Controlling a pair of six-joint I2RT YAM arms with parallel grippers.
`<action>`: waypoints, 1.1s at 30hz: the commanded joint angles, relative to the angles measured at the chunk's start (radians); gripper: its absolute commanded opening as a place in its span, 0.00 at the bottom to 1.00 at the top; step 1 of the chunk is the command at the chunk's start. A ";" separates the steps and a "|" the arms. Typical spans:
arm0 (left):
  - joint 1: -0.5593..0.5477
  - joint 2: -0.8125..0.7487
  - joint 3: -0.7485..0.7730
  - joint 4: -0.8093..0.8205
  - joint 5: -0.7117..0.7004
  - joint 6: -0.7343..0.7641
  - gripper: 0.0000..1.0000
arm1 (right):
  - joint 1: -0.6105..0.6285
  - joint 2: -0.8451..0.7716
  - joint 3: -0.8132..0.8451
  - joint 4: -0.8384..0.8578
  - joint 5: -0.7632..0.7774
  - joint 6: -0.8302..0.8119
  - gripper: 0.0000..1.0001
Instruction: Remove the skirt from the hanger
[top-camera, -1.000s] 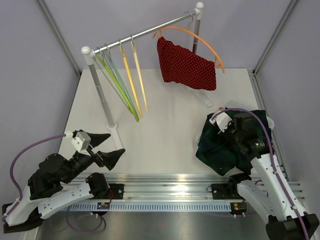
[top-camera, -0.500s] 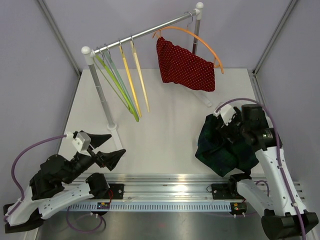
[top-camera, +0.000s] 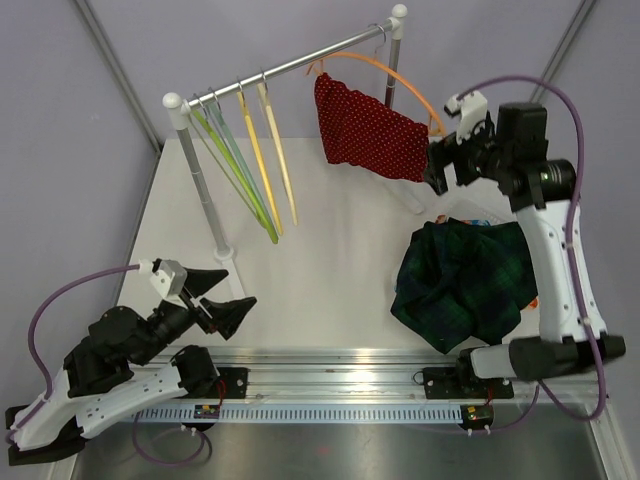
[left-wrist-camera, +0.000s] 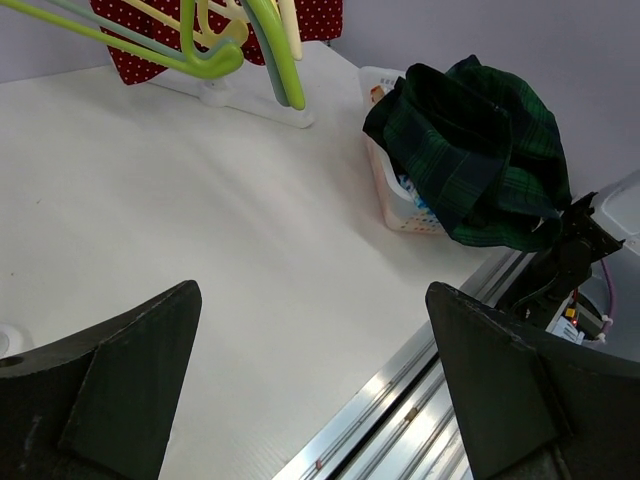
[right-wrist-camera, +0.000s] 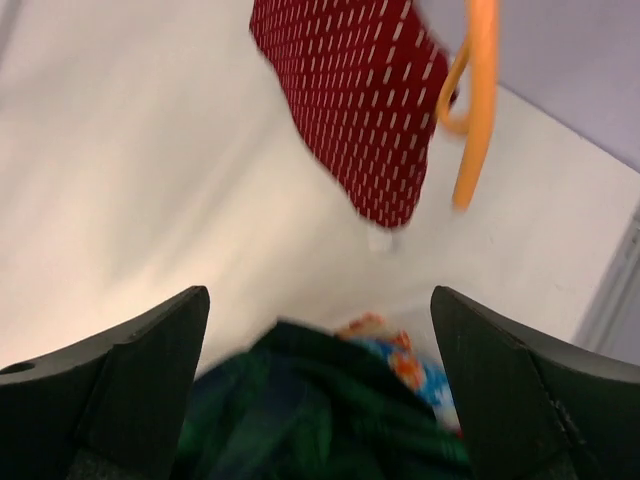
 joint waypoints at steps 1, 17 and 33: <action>0.002 0.012 -0.004 0.064 -0.029 -0.050 0.99 | -0.020 0.156 0.228 0.170 -0.148 0.258 0.99; 0.002 0.007 -0.019 0.051 -0.044 -0.070 0.99 | -0.025 0.659 0.819 0.060 -0.265 0.061 0.70; 0.002 0.006 -0.058 0.083 -0.030 -0.043 0.99 | -0.026 0.656 0.822 0.128 -0.352 0.082 0.00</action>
